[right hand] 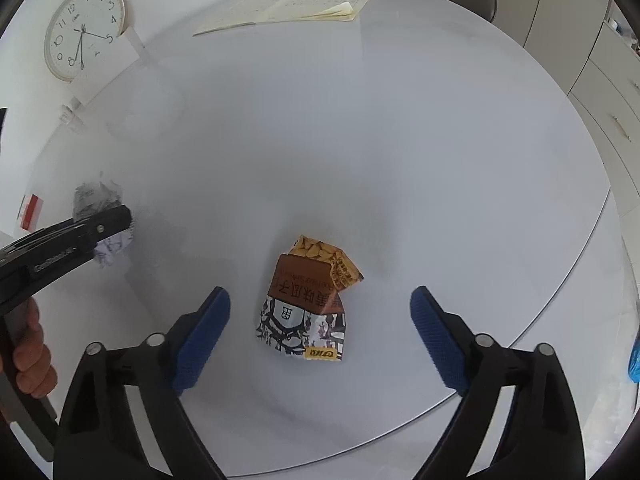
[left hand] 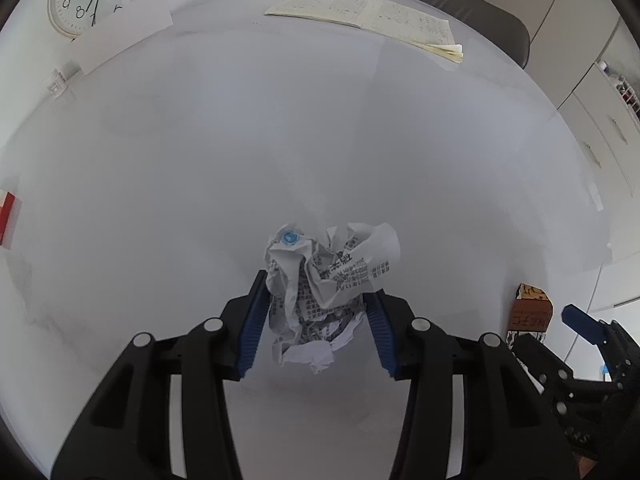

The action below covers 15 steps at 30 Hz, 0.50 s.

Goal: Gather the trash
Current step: 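Grasp the white receipt paper with the left tool while the right grasps the snack bag, then carry both items over the white bin and open both tools to drop them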

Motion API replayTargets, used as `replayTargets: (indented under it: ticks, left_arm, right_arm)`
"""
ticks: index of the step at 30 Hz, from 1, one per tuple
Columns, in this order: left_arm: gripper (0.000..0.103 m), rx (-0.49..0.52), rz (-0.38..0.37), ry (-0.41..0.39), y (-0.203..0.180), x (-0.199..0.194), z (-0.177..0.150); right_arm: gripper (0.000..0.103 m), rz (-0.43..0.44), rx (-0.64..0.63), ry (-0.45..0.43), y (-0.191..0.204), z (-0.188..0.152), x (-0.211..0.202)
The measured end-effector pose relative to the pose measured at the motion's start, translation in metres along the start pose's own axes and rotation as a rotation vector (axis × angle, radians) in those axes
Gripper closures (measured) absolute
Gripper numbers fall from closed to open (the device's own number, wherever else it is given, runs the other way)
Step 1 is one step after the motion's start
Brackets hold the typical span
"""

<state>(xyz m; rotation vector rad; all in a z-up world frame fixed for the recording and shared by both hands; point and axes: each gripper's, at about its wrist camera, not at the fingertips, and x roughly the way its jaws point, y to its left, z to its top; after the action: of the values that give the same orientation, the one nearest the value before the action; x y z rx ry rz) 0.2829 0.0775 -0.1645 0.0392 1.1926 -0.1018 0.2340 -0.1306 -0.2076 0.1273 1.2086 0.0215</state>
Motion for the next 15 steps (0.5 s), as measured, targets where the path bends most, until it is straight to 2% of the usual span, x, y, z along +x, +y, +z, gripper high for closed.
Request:
replayTargets:
  ticks: [3,4,6,11,15]
  left_arm:
    - [0.057,-0.008,0.003,-0.01,0.005,-0.012,-0.007]
    - [0.057,-0.011,0.007,-0.013,0.006,-0.018,-0.011]
    - [0.057,-0.016,0.005,-0.014,0.009,-0.025,-0.017]
    - [0.057,0.023,0.018,-0.034,0.0,-0.053,-0.036]
    - [0.057,0.06,-0.015,-0.033,-0.018,-0.083,-0.059]
  right_arm:
    - [0.044,-0.016,0.0,0.015,0.003,-0.002,0.005]
    - [0.056,-0.035,-0.013,0.003,0.005,-0.003,0.004]
    - [0.069,-0.036,-0.025,-0.004,0.006,-0.006,0.002]
    - [0.071,0.018,-0.004,-0.037,-0.005,-0.015,-0.019]
    - [0.071,0.098,0.045,-0.068,-0.027,-0.037,-0.058]
